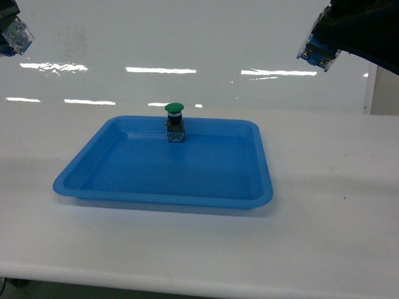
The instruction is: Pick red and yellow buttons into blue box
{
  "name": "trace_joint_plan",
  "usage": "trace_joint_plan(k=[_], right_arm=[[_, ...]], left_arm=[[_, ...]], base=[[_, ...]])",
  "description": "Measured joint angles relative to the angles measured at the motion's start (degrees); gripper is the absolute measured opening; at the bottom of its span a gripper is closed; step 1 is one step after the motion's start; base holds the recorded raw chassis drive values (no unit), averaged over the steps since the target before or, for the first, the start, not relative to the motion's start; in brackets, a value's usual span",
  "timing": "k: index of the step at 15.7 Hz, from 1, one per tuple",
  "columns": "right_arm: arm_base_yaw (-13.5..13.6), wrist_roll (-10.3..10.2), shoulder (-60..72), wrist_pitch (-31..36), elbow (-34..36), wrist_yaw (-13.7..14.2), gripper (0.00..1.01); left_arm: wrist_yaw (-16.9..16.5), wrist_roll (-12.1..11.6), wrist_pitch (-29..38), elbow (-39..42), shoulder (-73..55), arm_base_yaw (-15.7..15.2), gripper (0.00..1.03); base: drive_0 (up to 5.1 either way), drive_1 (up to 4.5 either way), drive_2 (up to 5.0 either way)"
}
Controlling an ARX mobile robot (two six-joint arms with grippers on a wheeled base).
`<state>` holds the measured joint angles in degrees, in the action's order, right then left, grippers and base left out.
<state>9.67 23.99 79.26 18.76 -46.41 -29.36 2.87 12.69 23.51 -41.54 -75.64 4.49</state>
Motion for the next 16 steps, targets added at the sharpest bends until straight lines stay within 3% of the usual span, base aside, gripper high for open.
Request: trace_joint_plan(k=[8,16], right_arm=[[0.0,0.0,0.0,0.0,0.0,0.0,0.37],[-0.3,0.0,0.1,-0.2,0.0,0.2,0.37]], left_arm=[[-0.1,0.4,-1.7,1.5,3.3,0.1,0.24],[-0.2,0.4,-1.9,1.5,3.2,0.3,0.24]], base=[[0.0,0.00,0.0],[0.0,-4.16,4.1]])
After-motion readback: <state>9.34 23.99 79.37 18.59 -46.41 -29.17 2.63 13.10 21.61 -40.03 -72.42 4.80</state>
